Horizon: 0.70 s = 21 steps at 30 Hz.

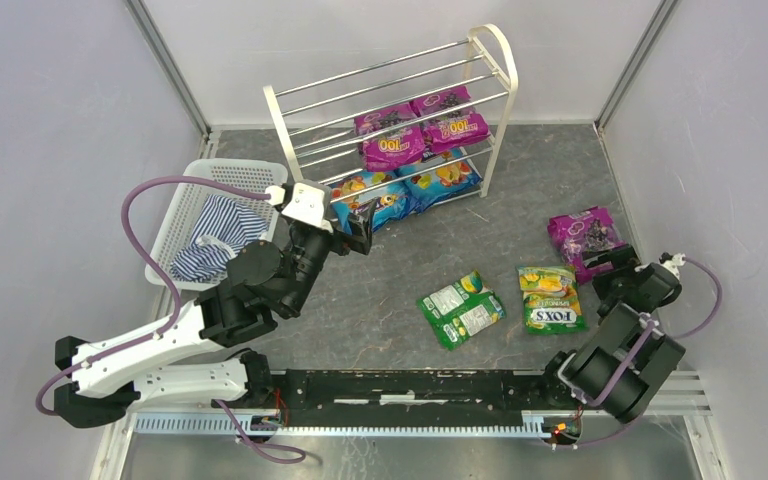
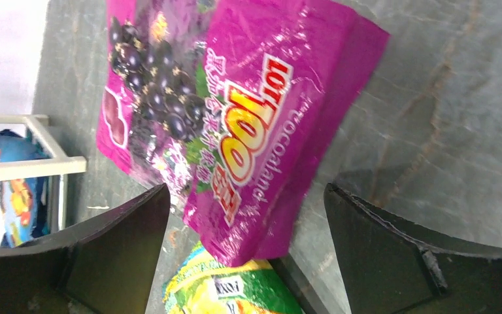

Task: Place and organize the candy bags onto the shelf

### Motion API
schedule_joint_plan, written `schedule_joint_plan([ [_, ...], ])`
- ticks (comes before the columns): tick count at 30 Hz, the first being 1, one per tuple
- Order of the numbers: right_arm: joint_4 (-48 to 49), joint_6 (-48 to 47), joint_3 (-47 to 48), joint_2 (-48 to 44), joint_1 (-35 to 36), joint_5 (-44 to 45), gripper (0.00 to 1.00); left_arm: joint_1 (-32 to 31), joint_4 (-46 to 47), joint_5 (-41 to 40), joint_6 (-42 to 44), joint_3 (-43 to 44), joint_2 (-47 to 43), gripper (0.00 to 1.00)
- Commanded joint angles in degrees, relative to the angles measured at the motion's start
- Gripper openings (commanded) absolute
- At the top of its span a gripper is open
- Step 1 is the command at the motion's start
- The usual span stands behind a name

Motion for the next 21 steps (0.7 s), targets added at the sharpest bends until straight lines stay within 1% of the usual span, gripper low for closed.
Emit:
schedule_joint_plan([
  [1, 9.92, 1.68, 0.8, 6.12, -0.64, -7.5, 0.93, 0.1, 0.57, 1.03, -2.5, 1.94, 0.01, 1.0],
  [2, 12.18, 2.5, 0.28, 7.24, -0.59, -9.12, 0.9, 0.13, 0.47, 1.23, -2.64, 2.03, 0.11, 1.0],
  [4, 17.82, 4.54, -1.7, 8.5, -0.42, -12.61, 0.79, 0.07, 0.07, 1.59, -3.09, 2.23, 0.38, 1.0],
  [5, 18.84, 4.78, -2.19, 8.63, -0.32, -13.46, 0.74, 0.11, -0.05, 1.74, -3.16, 2.33, 0.57, 1.0],
  [10, 16.62, 2.43, -2.68, 5.9, 1.14, -13.52, 0.4, 0.13, -0.45, 1.83, -3.41, 2.56, 1.02, 1.0],
  [12, 14.3, 1.8, -2.14, 4.39, 3.55, -13.1, 0.29, 0.12, -0.54, 1.83, -3.59, 2.6, 1.02, 1.0],
  [15, 10.38, 0.21, -0.89, 1.08, 9.37, -12.66, 0.23, 0.12, -0.63, 1.84, -3.96, 2.53, 0.94, 1.0],
  [17, 7.49, -0.64, -0.06, -1.39, 12.94, -11.91, 0.17, 0.13, -0.57, 1.83, -4.03, 2.43, 1.05, 1.0],
  [19, 6.55, 0.24, -0.05, -3.44, 16.27, -12.17, 0.12, 0.08, -0.62, 1.5, -4.0, 2.3, 1.47, 1.0],
  [21, 6.06, 1.09, 0.0, -5.48, 19.9, -12.59, 0.1, 0.07, -0.63, 1.17, -3.93, 2.29, 2.14, 1.0],
])
